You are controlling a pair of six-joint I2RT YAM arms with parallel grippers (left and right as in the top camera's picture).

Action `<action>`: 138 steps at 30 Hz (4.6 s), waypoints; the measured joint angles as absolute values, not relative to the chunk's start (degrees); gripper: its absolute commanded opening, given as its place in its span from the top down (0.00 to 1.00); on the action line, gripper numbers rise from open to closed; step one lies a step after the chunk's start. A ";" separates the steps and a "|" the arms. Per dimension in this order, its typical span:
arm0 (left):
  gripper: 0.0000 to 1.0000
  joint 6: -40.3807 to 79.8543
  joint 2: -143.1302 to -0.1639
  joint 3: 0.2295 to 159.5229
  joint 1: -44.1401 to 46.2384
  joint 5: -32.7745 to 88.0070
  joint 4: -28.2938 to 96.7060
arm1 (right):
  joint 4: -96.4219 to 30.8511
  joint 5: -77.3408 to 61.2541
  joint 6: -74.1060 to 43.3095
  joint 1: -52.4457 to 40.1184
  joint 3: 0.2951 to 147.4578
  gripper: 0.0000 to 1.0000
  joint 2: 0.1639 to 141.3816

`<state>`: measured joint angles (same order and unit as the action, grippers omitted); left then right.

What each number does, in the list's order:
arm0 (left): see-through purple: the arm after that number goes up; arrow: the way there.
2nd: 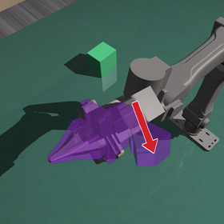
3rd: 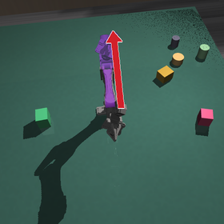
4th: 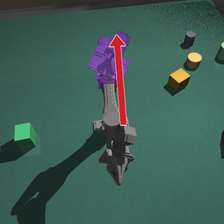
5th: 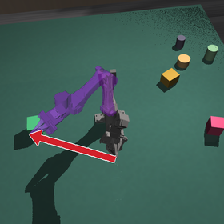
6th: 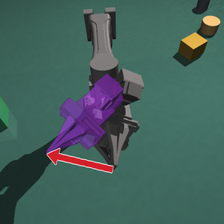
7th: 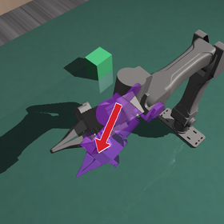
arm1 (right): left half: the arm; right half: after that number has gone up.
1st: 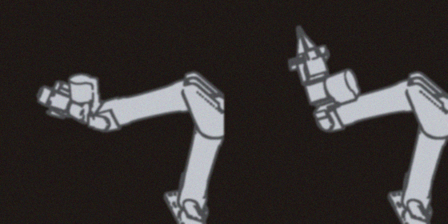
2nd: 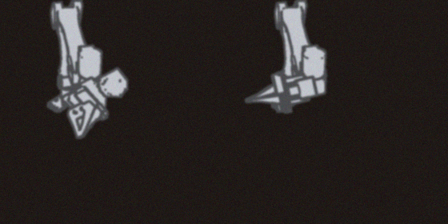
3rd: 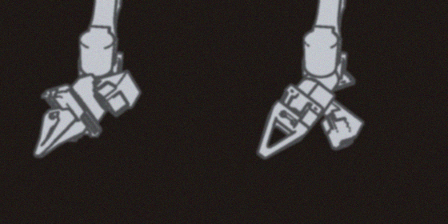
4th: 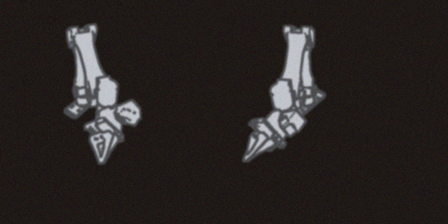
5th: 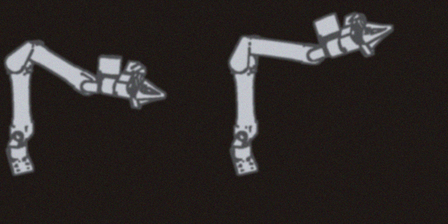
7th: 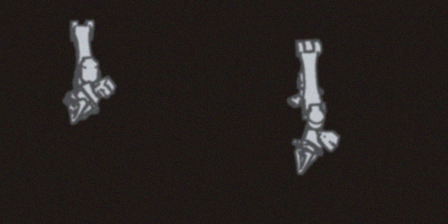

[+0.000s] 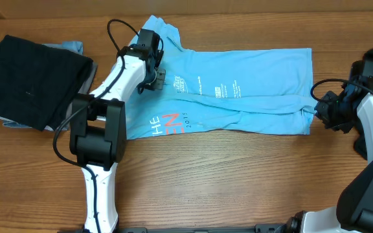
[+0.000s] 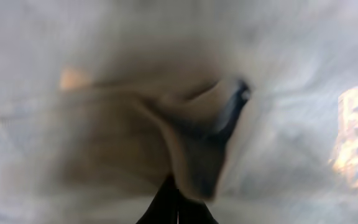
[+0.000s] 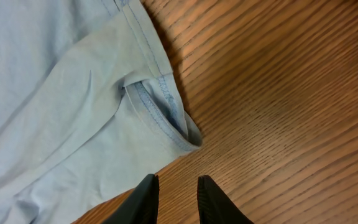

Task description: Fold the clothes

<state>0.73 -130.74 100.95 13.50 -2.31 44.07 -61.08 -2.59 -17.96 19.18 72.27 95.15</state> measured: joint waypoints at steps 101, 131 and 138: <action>0.00 15.09 -130.65 116.31 3.70 12.03 60.69 | -22.50 3.62 46.85 -8.69 72.75 0.85 115.07; 0.00 15.09 -130.65 116.31 3.70 12.03 60.69 | -43.51 -1.15 39.62 12.82 73.95 0.63 101.30; 0.00 15.09 -130.65 116.31 3.70 12.03 60.71 | -46.83 -4.91 45.30 13.85 73.91 0.52 101.86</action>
<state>15.09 -130.65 116.31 3.70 12.03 60.71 -46.83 -4.91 45.30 13.85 73.91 101.86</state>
